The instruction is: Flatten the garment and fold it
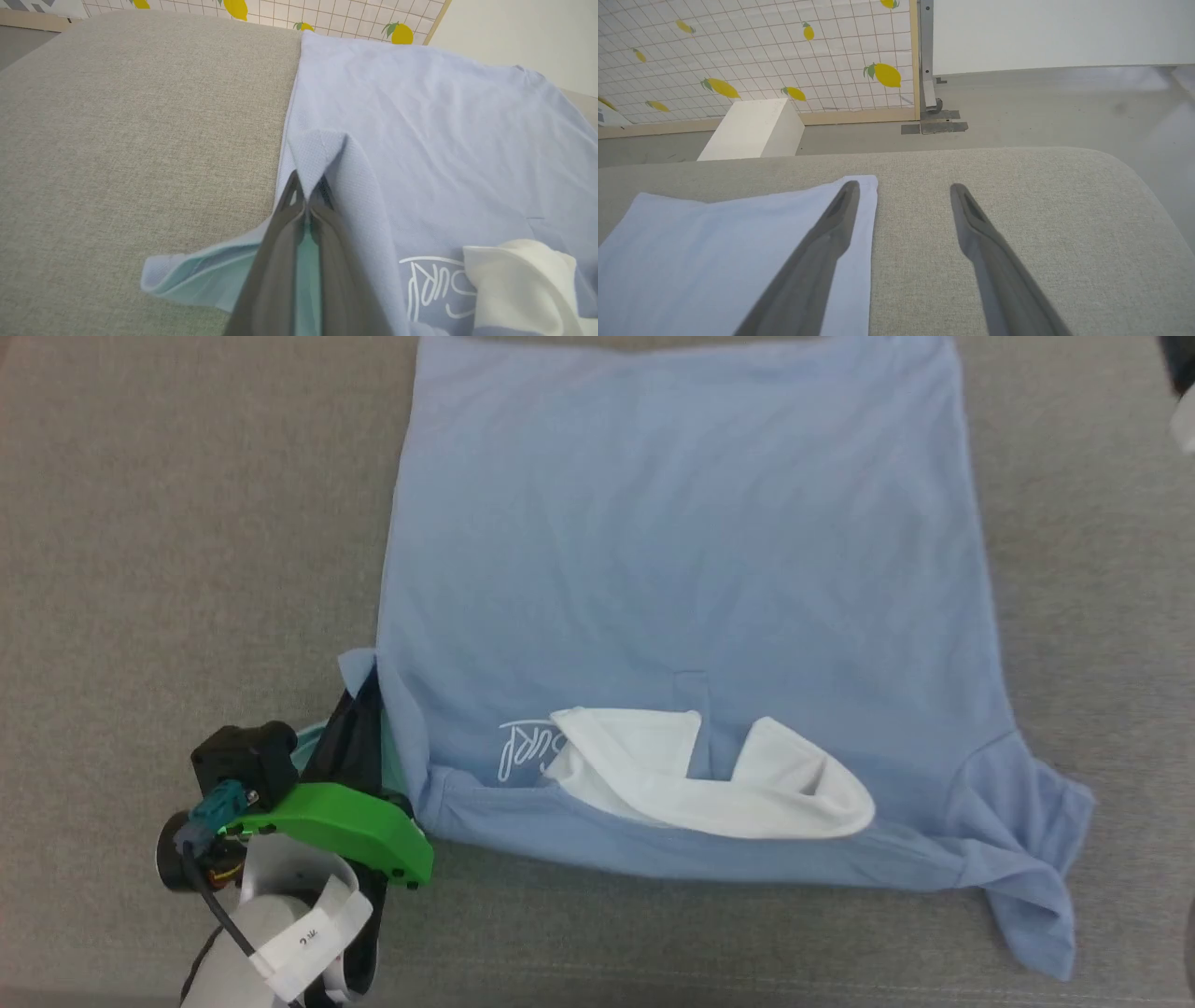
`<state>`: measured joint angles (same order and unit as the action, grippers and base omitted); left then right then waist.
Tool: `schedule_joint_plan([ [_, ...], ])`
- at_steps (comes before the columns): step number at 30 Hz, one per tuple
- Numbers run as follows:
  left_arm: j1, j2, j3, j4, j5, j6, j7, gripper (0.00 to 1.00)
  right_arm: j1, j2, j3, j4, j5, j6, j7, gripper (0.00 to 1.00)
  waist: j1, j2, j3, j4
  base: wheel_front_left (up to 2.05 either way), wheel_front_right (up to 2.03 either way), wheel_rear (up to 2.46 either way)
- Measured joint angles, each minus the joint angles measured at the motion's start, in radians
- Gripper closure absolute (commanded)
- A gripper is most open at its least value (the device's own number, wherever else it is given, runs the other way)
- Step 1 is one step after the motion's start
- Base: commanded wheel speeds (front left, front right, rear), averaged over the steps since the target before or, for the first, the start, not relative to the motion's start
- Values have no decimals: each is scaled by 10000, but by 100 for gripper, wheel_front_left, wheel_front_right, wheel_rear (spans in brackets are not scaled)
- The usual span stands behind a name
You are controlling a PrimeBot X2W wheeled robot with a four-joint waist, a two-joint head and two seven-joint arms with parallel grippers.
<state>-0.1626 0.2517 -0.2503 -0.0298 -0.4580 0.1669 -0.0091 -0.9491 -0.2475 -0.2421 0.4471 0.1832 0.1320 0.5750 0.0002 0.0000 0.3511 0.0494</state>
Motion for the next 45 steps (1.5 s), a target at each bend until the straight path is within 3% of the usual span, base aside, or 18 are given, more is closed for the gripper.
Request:
schedule_joint_plan([
  [12,236,-257,-142,-1802,318,378,-558,100,-2415,-1049,1463,389,-961,0,2581,0,1,0,2711,928,0,0,0],
  [26,618,-259,-182,-3110,476,629,-692,100,-3187,-1647,2311,109,-1005,-4,3078,0,-2,0,4338,1954,0,0,0],
  [27,618,-259,-190,-3114,476,629,-709,100,-3232,-1680,2326,102,-943,-4,3154,43,-3,0,4378,1994,0,0,0],
  [28,617,-259,-201,-3116,476,629,-719,100,-3258,-1705,2343,94,-915,-2,3208,98,-2,0,4400,2021,0,0,0],
  [35,573,-251,-238,-2803,449,614,-717,100,-3191,-1592,2234,104,-754,-2,3381,100,-2,0,4152,1994,0,0,0],
  [45,393,-107,-280,-1620,353,454,-389,100,-2482,-1417,2251,52,2,0,2117,100,-2,0,2820,1558,0,0,0],
])
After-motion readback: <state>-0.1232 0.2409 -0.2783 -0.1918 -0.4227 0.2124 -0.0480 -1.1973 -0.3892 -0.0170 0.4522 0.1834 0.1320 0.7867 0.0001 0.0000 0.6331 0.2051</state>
